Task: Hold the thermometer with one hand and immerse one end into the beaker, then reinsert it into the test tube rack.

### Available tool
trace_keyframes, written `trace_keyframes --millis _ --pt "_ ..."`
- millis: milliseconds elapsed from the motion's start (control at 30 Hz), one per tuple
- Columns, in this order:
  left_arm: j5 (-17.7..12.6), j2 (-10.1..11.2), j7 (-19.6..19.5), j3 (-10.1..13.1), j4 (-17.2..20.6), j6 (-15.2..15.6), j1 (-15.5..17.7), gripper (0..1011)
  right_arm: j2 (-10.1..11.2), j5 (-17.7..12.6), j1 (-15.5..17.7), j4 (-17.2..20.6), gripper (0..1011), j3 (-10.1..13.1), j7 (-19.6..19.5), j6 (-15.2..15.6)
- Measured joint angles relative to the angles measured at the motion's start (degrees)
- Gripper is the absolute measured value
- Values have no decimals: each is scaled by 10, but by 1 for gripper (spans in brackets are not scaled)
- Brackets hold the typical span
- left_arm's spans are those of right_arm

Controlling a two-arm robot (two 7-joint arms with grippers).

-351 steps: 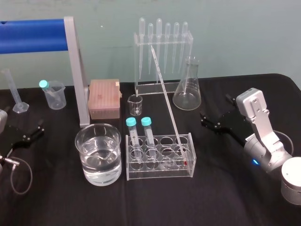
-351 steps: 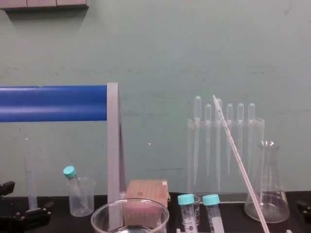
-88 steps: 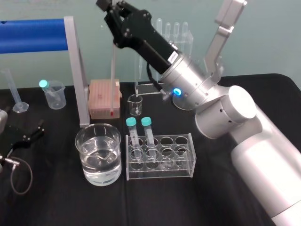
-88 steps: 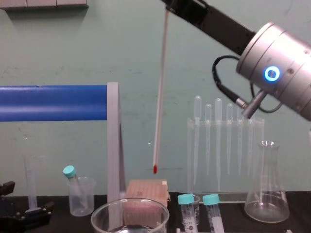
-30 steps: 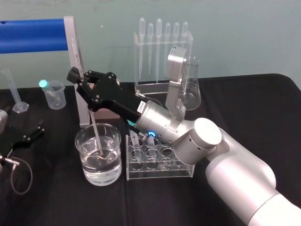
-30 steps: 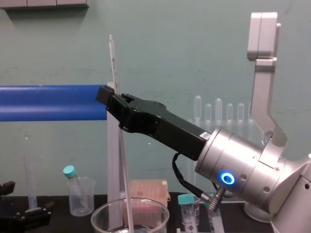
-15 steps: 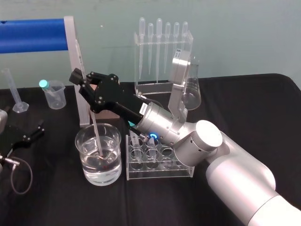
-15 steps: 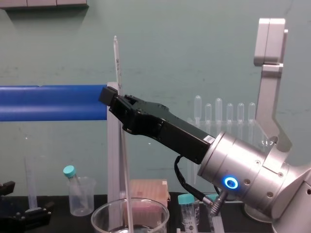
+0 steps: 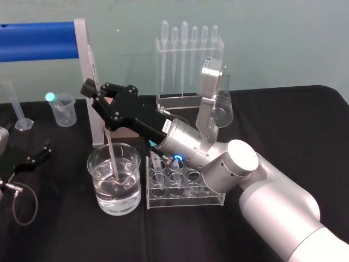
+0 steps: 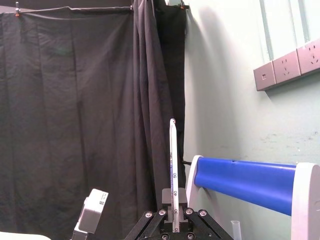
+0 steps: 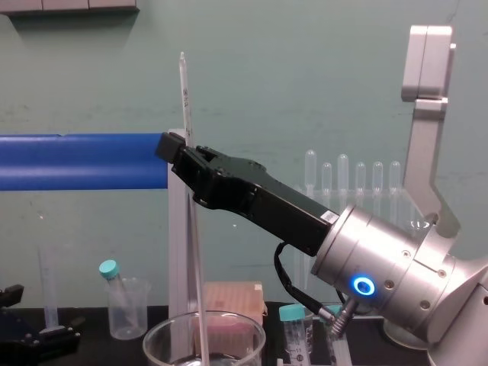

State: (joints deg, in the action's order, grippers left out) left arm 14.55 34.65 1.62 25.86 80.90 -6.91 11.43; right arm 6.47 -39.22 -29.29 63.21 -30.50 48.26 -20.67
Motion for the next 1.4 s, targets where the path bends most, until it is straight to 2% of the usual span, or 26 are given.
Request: trace_keyframes --millis 1400 --pt "0 0 0 0 0 0 0 1008 0 0 -1 -1 56 -1 0 1"
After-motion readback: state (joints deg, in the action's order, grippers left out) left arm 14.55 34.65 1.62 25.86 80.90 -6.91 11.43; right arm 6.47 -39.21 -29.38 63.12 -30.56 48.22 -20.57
